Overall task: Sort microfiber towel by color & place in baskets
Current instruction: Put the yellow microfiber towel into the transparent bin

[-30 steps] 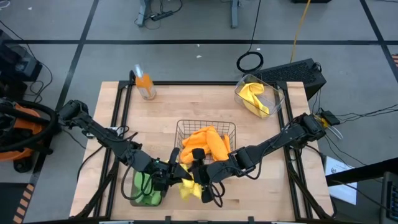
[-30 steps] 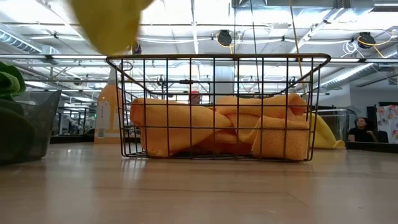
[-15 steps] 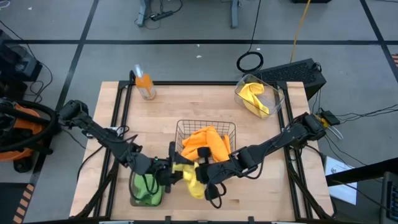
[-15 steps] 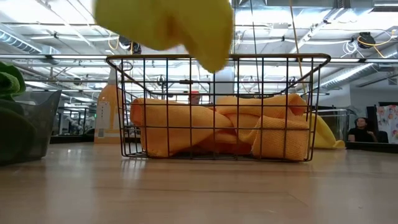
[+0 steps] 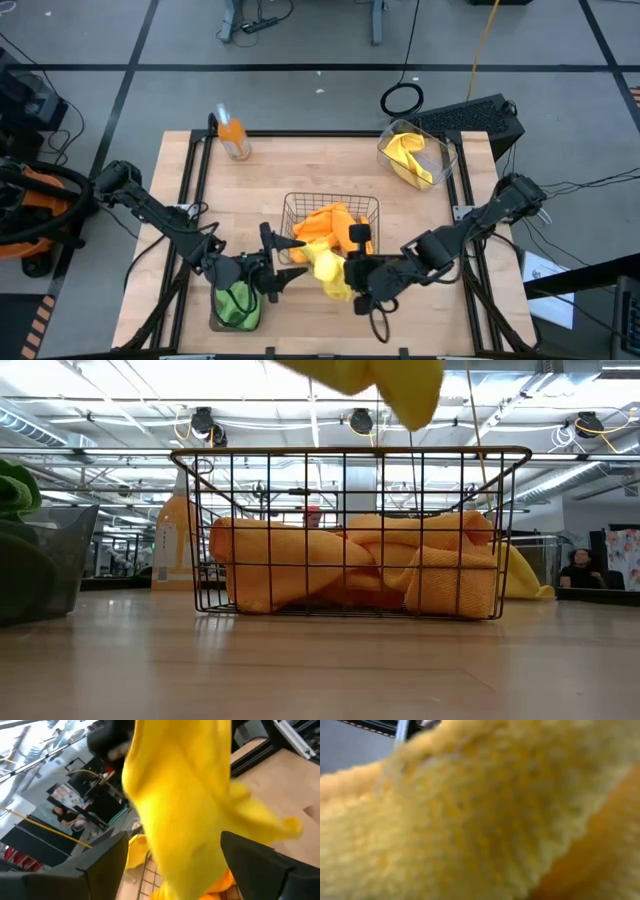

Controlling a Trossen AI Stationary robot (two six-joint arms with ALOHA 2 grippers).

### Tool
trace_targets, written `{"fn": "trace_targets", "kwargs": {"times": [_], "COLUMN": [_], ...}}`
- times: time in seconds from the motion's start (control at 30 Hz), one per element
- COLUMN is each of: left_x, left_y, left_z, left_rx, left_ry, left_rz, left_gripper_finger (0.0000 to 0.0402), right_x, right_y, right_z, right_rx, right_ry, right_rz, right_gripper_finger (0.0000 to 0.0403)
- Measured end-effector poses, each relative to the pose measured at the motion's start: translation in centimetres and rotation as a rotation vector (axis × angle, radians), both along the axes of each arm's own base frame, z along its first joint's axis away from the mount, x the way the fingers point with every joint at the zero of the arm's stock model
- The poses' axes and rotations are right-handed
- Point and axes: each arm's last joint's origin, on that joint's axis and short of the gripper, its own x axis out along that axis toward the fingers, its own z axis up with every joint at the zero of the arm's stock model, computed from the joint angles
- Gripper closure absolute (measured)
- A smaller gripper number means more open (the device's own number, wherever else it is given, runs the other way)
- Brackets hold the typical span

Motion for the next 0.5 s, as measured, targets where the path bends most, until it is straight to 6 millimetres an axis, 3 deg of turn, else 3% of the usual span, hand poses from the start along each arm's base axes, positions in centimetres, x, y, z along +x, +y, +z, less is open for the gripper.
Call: {"fn": "trace_targets", "kwargs": {"times": [0.27, 0.5], "left_x": [1.0, 2.9], "left_y": [2.3, 4.0], "left_z": [-1.2, -1.7], "left_rx": [-0.012, -0.177], "left_ry": [0.105, 0.165], "left_rz": [0.051, -0.226], "left_gripper_finger": [0.0092, 0.0155], "right_x": [-1.5, -1.7], "right_y": [1.7, 1.6], "right_z": [0.3, 0.3], "right_rx": [-0.157, -0.177], "right_ry": [-0.021, -0.028], "right_rz": [0.04, -0.015], "right_gripper_finger": [0.0398, 0.0398]}}
